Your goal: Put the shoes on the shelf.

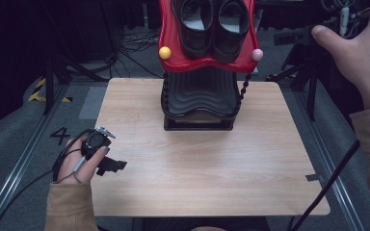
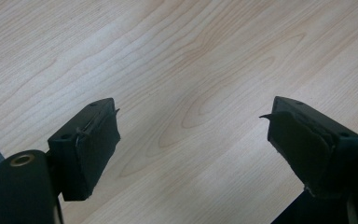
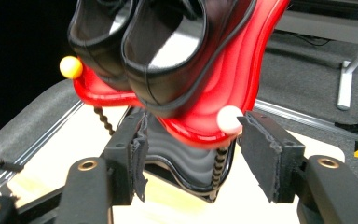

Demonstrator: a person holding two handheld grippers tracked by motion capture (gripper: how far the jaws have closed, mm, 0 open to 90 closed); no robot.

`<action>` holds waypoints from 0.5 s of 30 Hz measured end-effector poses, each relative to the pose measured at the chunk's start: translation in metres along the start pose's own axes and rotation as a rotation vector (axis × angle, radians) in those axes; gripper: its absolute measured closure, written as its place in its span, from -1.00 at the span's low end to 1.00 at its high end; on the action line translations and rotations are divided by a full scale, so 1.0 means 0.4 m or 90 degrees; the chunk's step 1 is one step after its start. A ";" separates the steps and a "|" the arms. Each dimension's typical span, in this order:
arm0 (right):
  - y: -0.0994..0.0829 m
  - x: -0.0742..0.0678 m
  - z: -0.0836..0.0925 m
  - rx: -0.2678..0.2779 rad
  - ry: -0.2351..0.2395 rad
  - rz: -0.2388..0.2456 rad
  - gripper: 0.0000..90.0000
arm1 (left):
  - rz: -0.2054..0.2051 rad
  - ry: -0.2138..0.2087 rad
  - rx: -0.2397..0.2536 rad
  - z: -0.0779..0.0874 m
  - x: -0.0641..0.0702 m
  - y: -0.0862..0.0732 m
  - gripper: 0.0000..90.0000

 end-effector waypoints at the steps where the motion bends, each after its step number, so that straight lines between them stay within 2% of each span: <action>1: -0.008 0.007 0.001 -0.002 0.001 0.004 -0.08 | 0.000 -0.001 -0.001 -0.002 0.001 0.002 -0.62; 8: -0.081 0.056 -0.008 -0.024 0.015 0.017 -0.11 | -0.004 0.002 -0.007 -0.010 0.007 0.010 -0.62; 13: -0.170 0.097 -0.048 -0.058 0.023 0.028 -0.11 | 0.028 0.018 0.008 -0.014 0.009 0.002 -0.62; 15: -0.210 0.118 -0.076 -0.088 0.017 0.037 -0.12 | 0.026 0.028 0.009 -0.014 0.012 -0.005 -0.62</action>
Point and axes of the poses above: each handheld gripper's, and its own axes: z roughly backward along the jaws, y roughly out of its top, x roughly to its right, the point moved 3 cm from there along -z, roughly forward along the jaws, and after that the axes turned 15 degrees about -z, right-handed, at the moved point
